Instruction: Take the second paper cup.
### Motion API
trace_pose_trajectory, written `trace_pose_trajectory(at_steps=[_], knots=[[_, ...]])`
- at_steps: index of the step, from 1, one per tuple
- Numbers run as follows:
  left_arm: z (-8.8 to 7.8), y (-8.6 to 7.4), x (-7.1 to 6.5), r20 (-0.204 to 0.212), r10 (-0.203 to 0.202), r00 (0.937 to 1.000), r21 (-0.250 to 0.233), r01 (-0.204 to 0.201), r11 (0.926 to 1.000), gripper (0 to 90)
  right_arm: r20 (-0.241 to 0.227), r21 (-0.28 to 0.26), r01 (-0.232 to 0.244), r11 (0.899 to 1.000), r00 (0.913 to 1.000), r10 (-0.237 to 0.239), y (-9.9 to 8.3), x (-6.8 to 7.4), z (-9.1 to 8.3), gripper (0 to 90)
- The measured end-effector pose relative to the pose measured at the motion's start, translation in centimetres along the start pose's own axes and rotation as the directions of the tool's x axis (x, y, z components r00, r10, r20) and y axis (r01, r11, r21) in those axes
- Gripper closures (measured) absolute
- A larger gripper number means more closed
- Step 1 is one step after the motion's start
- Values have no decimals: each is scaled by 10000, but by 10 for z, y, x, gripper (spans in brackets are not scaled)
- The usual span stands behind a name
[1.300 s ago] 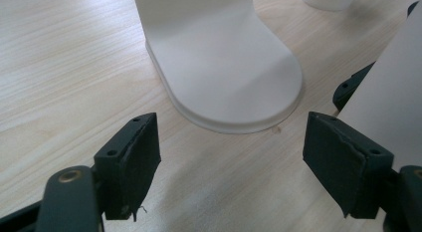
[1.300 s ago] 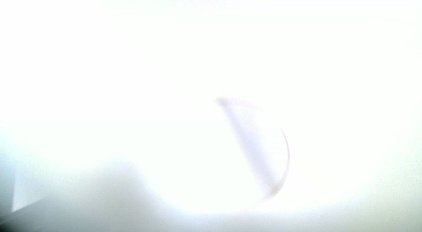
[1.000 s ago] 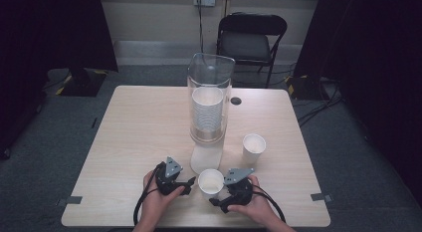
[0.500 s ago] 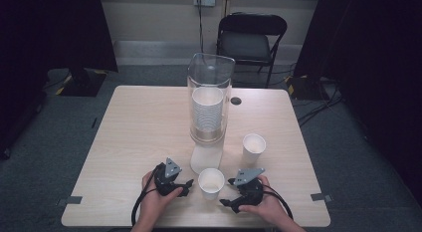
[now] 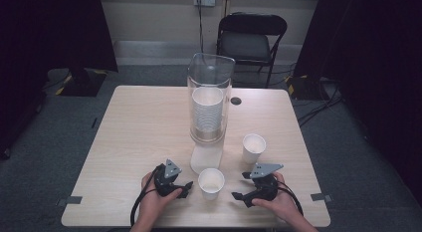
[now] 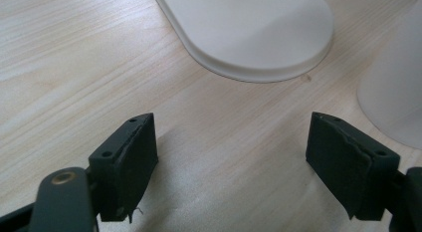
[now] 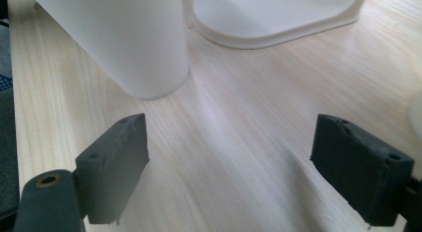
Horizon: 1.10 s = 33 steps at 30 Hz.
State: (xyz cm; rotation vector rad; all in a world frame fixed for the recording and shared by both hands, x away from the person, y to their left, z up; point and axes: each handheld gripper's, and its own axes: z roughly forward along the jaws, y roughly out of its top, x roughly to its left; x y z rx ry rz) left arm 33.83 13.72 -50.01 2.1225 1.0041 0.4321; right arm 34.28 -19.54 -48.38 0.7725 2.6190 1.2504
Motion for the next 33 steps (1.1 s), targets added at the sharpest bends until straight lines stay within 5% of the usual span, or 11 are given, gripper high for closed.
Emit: trace_pose_trajectory(at_steps=[33], knots=[[0,0,0,1,87,10000,-6,-87,10000,174,1383,-35,-929,9957,9861,925,-46,-49,-67,145]])
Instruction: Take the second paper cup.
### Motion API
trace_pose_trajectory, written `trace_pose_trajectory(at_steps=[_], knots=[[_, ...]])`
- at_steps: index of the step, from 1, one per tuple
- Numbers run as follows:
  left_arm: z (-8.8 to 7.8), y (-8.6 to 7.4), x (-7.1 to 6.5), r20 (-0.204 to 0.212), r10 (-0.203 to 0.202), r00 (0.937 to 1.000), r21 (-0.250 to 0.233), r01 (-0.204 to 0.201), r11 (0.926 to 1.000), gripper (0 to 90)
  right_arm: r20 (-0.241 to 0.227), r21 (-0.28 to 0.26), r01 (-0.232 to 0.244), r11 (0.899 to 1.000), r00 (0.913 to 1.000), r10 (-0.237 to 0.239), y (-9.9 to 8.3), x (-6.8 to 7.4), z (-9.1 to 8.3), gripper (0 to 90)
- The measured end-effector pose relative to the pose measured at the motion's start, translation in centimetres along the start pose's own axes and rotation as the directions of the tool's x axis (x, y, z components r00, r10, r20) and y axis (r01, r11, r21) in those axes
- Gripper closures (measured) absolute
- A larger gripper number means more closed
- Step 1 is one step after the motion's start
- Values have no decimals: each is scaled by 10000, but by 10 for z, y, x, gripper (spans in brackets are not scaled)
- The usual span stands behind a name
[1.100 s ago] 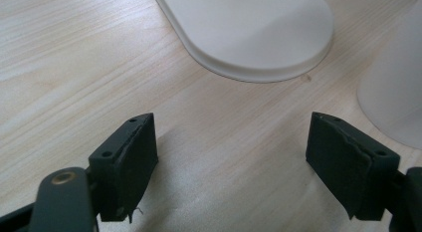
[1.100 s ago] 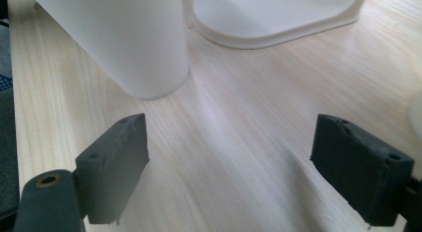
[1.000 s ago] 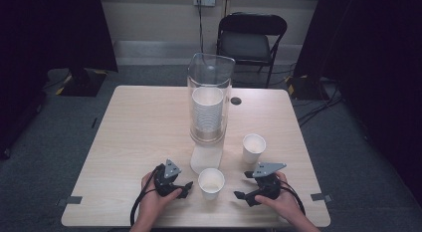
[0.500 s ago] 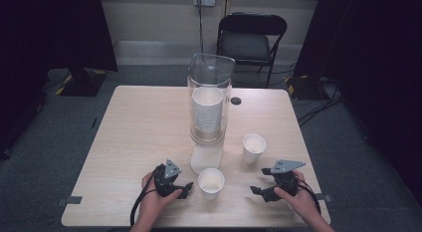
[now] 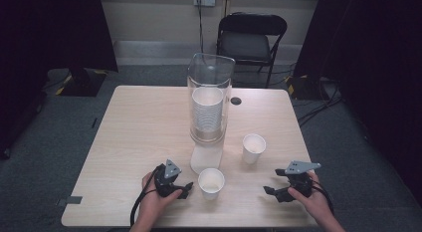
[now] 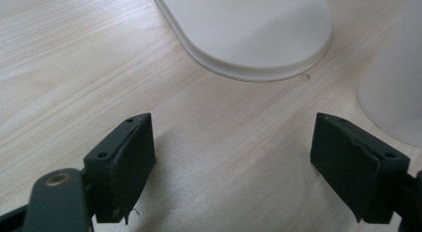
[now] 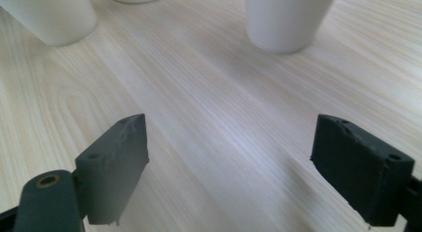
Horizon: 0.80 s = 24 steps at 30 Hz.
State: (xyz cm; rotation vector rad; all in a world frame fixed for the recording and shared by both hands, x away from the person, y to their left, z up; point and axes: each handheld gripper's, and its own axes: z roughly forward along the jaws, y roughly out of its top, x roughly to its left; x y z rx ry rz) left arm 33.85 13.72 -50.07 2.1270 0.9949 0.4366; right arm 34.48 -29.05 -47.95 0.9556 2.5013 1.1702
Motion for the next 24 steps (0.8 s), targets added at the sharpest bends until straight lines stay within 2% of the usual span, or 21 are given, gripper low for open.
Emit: trace_pose_trajectory(at_steps=[11,17,21,24], knots=[[0,0,1,4,57,10000,35,-57,10000,174,447,-10,-409,9992,9982,409,-19,-17,-16,145],[0,0,1,5,59,10000,35,-59,10000,174,813,-147,-784,9968,9935,793,-29,-25,-24,146],[0,0,1,7,57,10000,35,-57,10000,174,916,-146,-796,9967,9925,806,-32,-27,-26,145],[0,0,1,2,54,10000,39,-54,10000,174,1251,-116,-840,9964,9885,847,-36,-31,-28,145]])
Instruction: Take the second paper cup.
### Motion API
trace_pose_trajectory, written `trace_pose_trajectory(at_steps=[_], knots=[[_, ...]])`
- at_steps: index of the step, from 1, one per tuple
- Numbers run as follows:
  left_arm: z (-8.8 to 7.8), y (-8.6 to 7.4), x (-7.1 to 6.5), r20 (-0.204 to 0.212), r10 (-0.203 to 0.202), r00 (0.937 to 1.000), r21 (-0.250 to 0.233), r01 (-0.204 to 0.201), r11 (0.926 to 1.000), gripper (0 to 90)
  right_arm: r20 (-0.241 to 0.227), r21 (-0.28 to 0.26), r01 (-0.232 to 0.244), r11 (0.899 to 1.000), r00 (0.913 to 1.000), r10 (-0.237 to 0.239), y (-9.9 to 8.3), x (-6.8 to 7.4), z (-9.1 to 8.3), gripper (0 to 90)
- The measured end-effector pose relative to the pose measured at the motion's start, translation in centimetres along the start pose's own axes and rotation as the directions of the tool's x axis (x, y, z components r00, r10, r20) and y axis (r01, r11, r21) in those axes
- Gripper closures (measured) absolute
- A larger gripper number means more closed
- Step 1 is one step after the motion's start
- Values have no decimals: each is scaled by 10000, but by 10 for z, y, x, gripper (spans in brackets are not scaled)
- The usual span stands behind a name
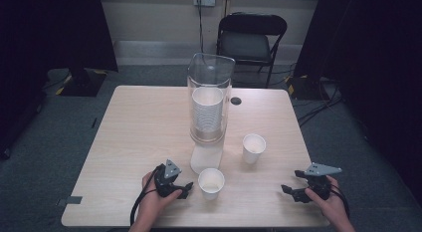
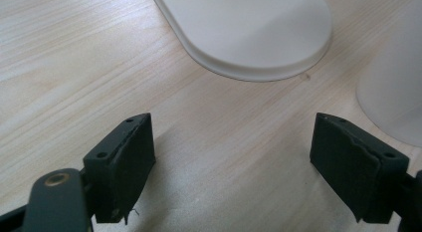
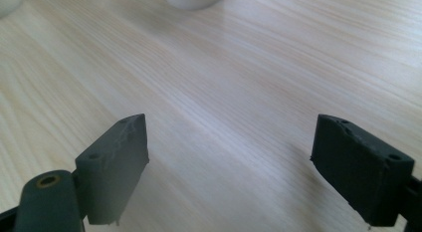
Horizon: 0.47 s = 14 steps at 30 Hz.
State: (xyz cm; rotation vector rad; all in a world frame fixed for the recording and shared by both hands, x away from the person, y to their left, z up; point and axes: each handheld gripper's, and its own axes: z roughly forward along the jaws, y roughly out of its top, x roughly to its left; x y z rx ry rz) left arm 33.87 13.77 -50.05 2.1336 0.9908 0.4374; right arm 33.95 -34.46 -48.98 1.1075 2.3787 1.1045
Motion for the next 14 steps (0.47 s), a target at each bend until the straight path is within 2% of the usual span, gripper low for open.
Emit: trace_pose_trajectory(at_steps=[9,11,14], knots=[[0,0,0,5,4,10000,-1,-4,10000,174,309,24,-127,9999,9994,126,-11,-10,1,143],[0,0,0,2,-22,10000,-23,22,10000,174,579,222,344,9992,9977,-357,-10,-10,2,134],[0,0,0,0,-6,10000,-13,6,10000,174,552,234,386,9990,9977,-399,-10,-11,2,131]])
